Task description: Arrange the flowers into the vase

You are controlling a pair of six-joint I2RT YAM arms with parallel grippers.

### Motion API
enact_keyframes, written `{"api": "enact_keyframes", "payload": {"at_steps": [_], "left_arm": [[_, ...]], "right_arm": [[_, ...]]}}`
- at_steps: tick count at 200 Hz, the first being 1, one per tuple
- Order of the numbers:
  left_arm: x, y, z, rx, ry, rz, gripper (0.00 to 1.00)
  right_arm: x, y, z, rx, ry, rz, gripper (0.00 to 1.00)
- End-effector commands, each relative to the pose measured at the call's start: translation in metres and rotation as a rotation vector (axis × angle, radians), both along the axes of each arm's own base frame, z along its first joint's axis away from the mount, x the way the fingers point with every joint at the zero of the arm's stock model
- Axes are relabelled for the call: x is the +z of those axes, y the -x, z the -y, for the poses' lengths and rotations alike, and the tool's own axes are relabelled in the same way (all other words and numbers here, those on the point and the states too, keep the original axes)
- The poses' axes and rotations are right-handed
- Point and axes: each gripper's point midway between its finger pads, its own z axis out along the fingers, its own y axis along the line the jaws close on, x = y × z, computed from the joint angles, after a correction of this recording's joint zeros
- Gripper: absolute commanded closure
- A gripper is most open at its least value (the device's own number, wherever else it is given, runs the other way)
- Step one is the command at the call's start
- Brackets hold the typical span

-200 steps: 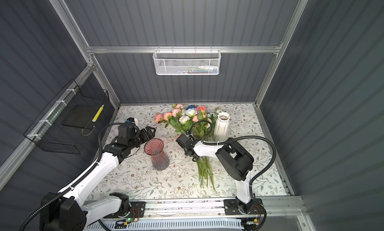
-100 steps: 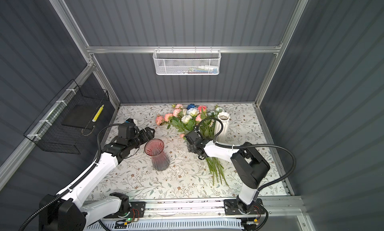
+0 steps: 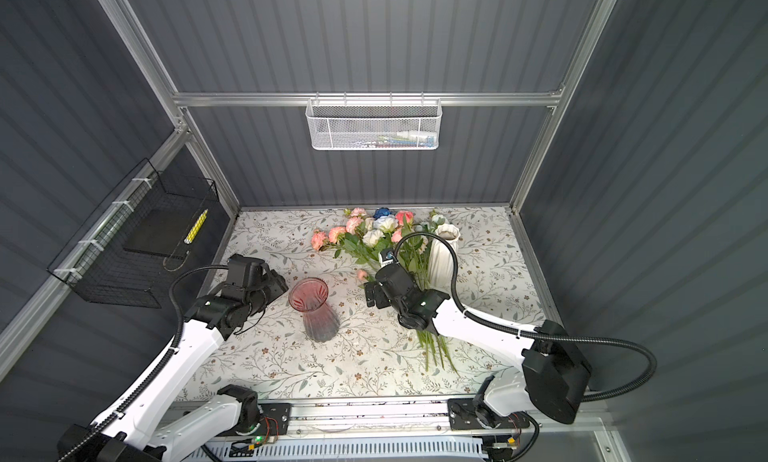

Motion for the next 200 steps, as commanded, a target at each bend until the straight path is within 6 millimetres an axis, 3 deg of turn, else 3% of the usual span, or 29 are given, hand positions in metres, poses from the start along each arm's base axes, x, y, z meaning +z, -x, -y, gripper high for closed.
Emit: {"api": "enact_keyframes", "payload": {"at_steps": [1,40,83,139,200], "left_arm": [[-0.04,0.042,-0.013,0.008,-0.059,-0.182,0.42],[-0.092,0.085,0.001,-0.065,0.025,-0.367,0.48],[-0.112,0.102,0.032,-0.153,0.196,-0.398,0.49],[-0.118,0.089,0.07,-0.244,0.253,-0.376,0.53],[-0.12,0.054,0.096,-0.33,0.226,-0.335,0.55]], "right_arm": [[0.008,0.004,0.011,-0.021,-0.005,0.017,0.01],[0.02,0.005,0.024,-0.047,0.0,0.042,0.02],[0.022,-0.001,0.034,-0.077,-0.005,0.024,0.02],[0.028,-0.01,0.046,-0.116,-0.033,0.024,0.02],[0.021,-0.009,0.046,-0.08,-0.059,-0.008,0.07]]}}
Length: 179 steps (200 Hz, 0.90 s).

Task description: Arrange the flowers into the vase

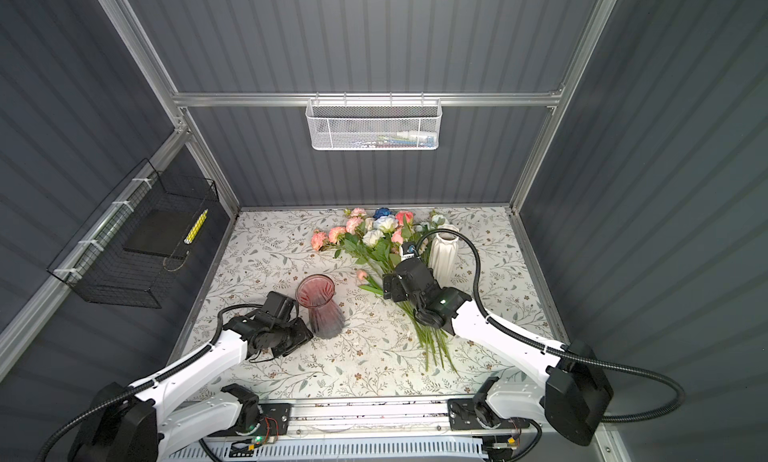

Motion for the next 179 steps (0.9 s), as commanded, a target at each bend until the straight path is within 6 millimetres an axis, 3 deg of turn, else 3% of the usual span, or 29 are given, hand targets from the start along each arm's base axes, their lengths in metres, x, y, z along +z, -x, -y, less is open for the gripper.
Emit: {"api": "enact_keyframes", "payload": {"at_steps": [1,72,113,128,145,163,179], "left_arm": [[0.014,-0.027,0.02,-0.048,0.044,0.077,0.55],[0.011,-0.065,0.058,-0.182,0.086,0.105,0.59],[0.011,-0.067,0.075,-0.258,0.128,0.094,0.57],[0.014,-0.062,0.068,-0.263,0.102,0.101,0.5],[0.022,-0.058,0.053,-0.25,0.044,0.129,0.33],[0.038,-0.053,0.038,-0.228,-0.008,0.176,0.2],[0.052,-0.05,0.024,-0.201,-0.046,0.222,0.14]], "right_arm": [[0.003,0.002,-0.002,0.031,-0.036,-0.01,0.08],[-0.02,0.003,-0.008,0.105,-0.054,-0.103,0.16],[-0.041,0.003,-0.018,0.171,-0.011,-0.199,0.23],[-0.053,0.005,-0.023,0.204,0.015,-0.25,0.25],[-0.073,0.006,-0.023,0.217,0.067,-0.31,0.28],[-0.09,0.005,-0.02,0.214,0.111,-0.346,0.38],[-0.101,0.004,-0.018,0.213,0.152,-0.355,0.46]]}}
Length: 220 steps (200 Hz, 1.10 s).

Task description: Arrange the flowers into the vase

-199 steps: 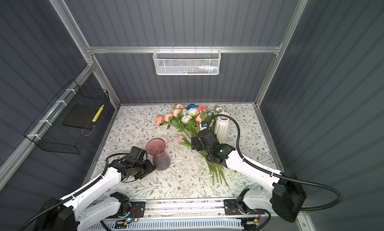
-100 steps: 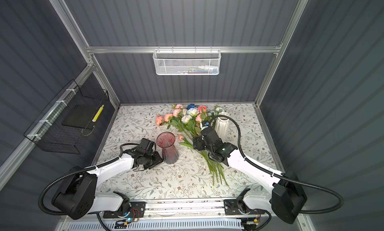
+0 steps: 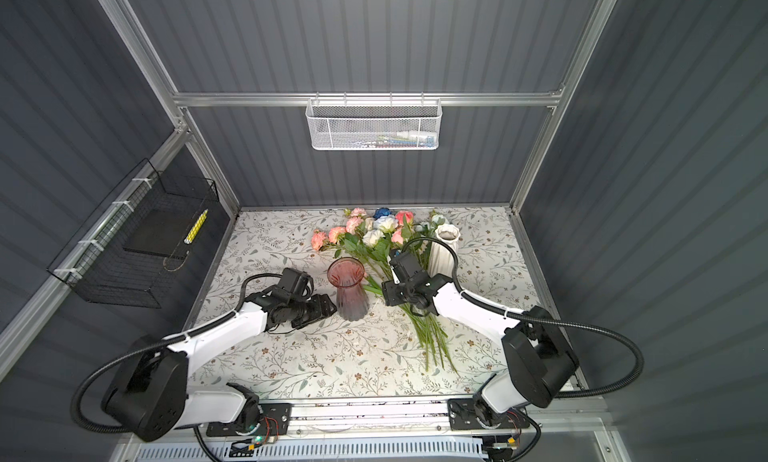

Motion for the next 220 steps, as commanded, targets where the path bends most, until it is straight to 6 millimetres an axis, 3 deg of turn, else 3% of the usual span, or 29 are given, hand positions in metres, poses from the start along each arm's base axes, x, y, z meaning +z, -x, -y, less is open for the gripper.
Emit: {"api": "enact_keyframes", "payload": {"at_steps": [1,19,26,39,69,99,123,150,175,200,220], "left_arm": [[0.013,0.013,-0.025,0.028,-0.09,0.044,0.14],[0.028,0.016,-0.038,0.068,-0.112,0.093,0.1],[0.034,0.017,-0.042,0.078,-0.112,0.114,0.02],[0.043,0.019,-0.049,0.104,-0.121,0.151,0.01],[0.052,0.02,-0.063,0.153,-0.14,0.21,0.0],[0.047,0.021,-0.062,0.148,-0.144,0.198,0.0],[0.04,0.022,-0.062,0.14,-0.154,0.176,0.0],[0.034,0.025,-0.063,0.143,-0.151,0.172,0.0],[0.033,0.026,-0.063,0.144,-0.143,0.177,0.0],[0.03,0.026,-0.063,0.142,-0.15,0.172,0.0],[0.029,0.026,-0.063,0.138,-0.152,0.169,0.01]], "right_arm": [[-0.015,0.004,0.005,0.029,0.074,-0.039,0.47],[-0.024,0.004,0.005,0.04,0.103,-0.053,0.5],[-0.027,0.002,0.006,0.036,0.113,-0.056,0.51],[-0.03,-0.001,0.006,0.025,0.123,-0.052,0.52],[-0.013,-0.015,0.005,-0.013,0.1,0.022,0.58],[-0.002,-0.031,0.011,-0.04,0.163,0.052,0.63],[0.001,-0.041,0.024,-0.093,0.231,0.072,0.61],[0.004,-0.037,0.052,-0.199,0.253,0.072,0.58],[0.001,-0.033,0.073,-0.266,0.216,0.053,0.62],[-0.006,-0.031,0.085,-0.3,0.253,0.052,0.62],[-0.001,-0.038,0.083,-0.305,0.228,0.106,0.61]]}}
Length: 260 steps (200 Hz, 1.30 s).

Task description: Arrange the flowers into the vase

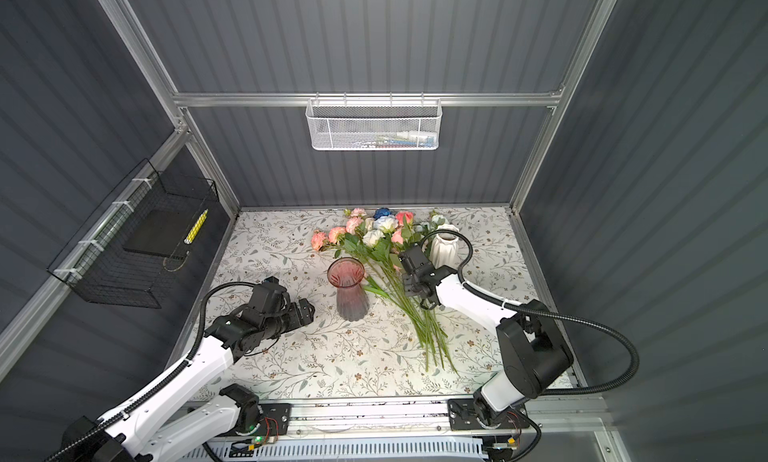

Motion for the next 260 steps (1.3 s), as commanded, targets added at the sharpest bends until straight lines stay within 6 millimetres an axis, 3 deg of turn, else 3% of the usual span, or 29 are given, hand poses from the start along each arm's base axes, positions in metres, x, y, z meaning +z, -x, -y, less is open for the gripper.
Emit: {"api": "enact_keyframes", "payload": {"at_steps": [1,28,52,87,117,137,156,167,186,211,235,260], "left_arm": [[-0.003,0.001,-0.001,-0.002,-0.009,-0.001,0.01],[-0.004,0.002,-0.001,-0.002,-0.007,-0.003,0.01],[-0.003,0.001,0.0,0.002,-0.003,0.002,0.01],[-0.003,0.001,0.0,0.001,0.0,0.0,0.01],[-0.003,0.003,-0.001,0.001,-0.002,0.001,0.01],[0.0,0.002,0.0,0.0,0.001,0.008,0.0],[0.001,0.0,0.001,-0.003,0.007,0.011,0.01],[0.0,-0.001,0.002,-0.005,0.01,0.011,0.0],[-0.003,-0.001,0.005,-0.011,0.019,0.007,0.01],[-0.004,0.0,0.006,-0.015,0.025,0.003,0.01],[-0.003,-0.001,0.006,-0.022,0.016,0.005,0.0],[0.0,-0.001,0.004,-0.021,0.01,0.014,0.0]], "right_arm": [[0.002,-0.002,0.005,-0.026,0.007,0.043,0.61],[0.032,-0.006,-0.018,0.054,-0.089,0.139,0.5],[0.062,-0.024,-0.019,0.028,-0.083,0.208,0.46],[0.075,-0.042,-0.026,0.01,-0.056,0.207,0.39],[0.128,-0.035,-0.042,0.093,-0.123,0.329,0.3],[0.162,-0.027,-0.03,0.065,-0.151,0.378,0.29],[0.18,-0.021,-0.002,-0.011,-0.135,0.376,0.27],[0.189,-0.019,0.019,-0.073,-0.103,0.391,0.19],[0.192,-0.017,0.053,-0.162,-0.091,0.368,0.02],[0.19,-0.022,0.079,-0.229,-0.054,0.36,0.01],[0.177,-0.034,0.09,-0.261,-0.033,0.304,0.01],[0.162,-0.048,0.085,-0.24,-0.041,0.268,0.01]]}}
